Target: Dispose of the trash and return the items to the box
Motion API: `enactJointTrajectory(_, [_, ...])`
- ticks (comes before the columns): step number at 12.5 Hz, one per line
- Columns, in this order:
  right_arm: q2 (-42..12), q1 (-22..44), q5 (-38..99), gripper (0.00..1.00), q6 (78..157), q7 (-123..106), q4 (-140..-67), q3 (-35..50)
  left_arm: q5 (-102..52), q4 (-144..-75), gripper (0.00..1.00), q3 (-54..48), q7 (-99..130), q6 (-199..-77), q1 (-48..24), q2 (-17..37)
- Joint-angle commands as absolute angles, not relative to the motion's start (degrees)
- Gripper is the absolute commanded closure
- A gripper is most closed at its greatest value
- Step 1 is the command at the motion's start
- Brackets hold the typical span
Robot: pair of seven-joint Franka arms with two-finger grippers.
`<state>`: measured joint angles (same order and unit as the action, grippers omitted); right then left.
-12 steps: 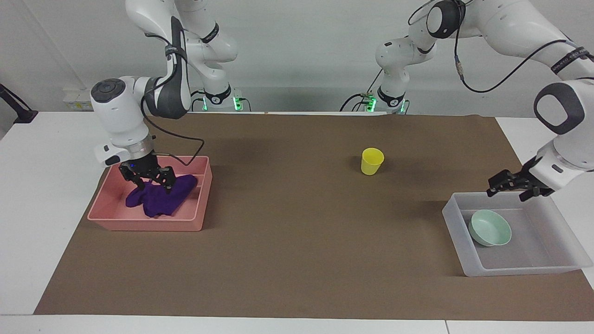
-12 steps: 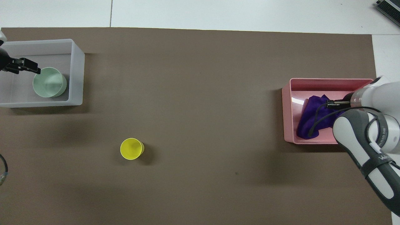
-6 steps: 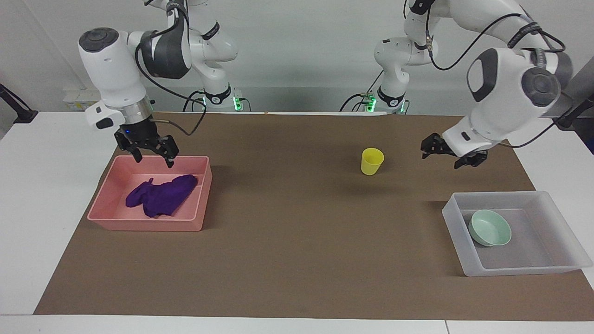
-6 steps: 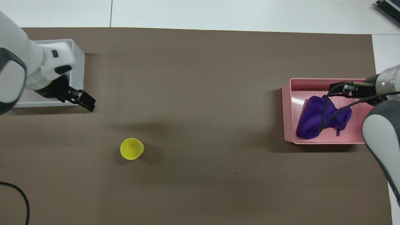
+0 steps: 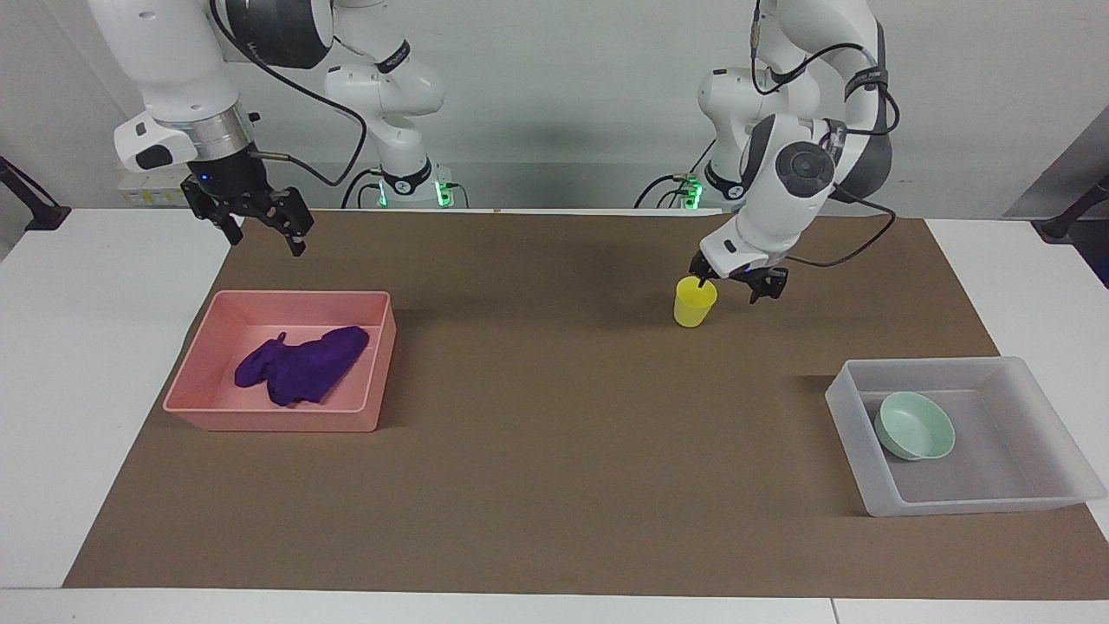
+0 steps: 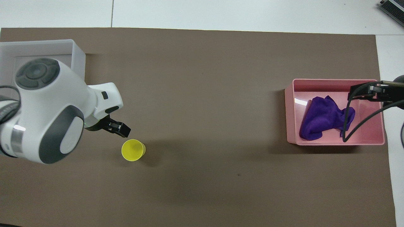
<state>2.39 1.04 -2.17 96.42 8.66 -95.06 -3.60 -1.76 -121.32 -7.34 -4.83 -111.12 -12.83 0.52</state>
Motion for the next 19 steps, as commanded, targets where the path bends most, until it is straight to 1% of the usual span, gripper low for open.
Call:
enactJointTrajectory(1, [1.41,0.35,-1.23,0.00,95.98,5.98,-94.22,-3.34,-2.11,-127.08,0.00,-6.24,-5.01,-116.01,-15.55,-1.41])
enactJointTrajectory(2, [1.49,0.35,-1.32,0.00,95.72,5.89,-94.13,-3.34,-2.11,-127.18,0.00,-6.15,-5.18,-116.02,-16.17,-0.62])
enactJointTrajectory(3, [1.58,0.09,-1.32,0.00,95.19,5.45,-93.78,-3.51,-2.11,-127.26,0.17,-6.15,-5.19,-116.02,-16.17,0.43])
enactJointTrajectory(4, [1.58,0.09,-1.32,0.00,94.84,4.75,-93.26,-3.69,-2.02,-127.18,0.59,-6.15,-5.36,-115.49,-16.17,1.05])
enactJointTrajectory(5, [1.32,0.00,-1.32,0.00,93.70,4.49,-92.03,-3.69,-2.02,-127.18,0.90,-6.15,-5.45,-115.23,-16.17,1.23])
enactJointTrajectory(6, [1.49,0.09,-1.23,0.00,93.08,4.48,-92.11,-3.69,-2.02,-126.92,1.00,-6.15,-5.54,-114.96,-16.08,1.67])
enactJointTrajectory(9, [1.67,0.00,-1.41,0.00,92.55,4.22,-92.72,-3.78,-1.93,-126.04,1.00,-5.98,-5.54,-115.75,-15.03,4.04])
enactJointTrajectory(11, [1.76,0.17,-1.49,0.00,92.55,3.69,-92.81,-3.69,-1.93,-122.28,1.00,-5.98,-5.54,-112.26,-14.68,4.04])
enactJointTrajectory(13, [1.58,0.53,-2.28,0.00,88.09,3.60,-91.94,-3.25,-1.76,-112.73,1.00,-5.63,-5.62,-102.27,-13.46,4.65])
enactJointTrajectory(15, [1.32,0.53,-2.46,0.00,87.98,1.77,-91.76,-3.25,-1.50,-102.18,1.00,-5.54,-6.23,-91.63,-9.95,6.23])
enactJointTrajectory(16, [1.58,0.88,-2.37,0.00,88.24,1.93,-92.37,-3.16,-1.23,-97.69,1.00,-5.54,-7.02,-88.28,-7.58,7.02])
enactJointTrajectory(19, [2.02,0.79,-1.76,0.00,90.17,1.85,-93.60,-3.16,2.44,-89.24,1.00,-5.54,-13.68,-87.19,-0.72,9.30])
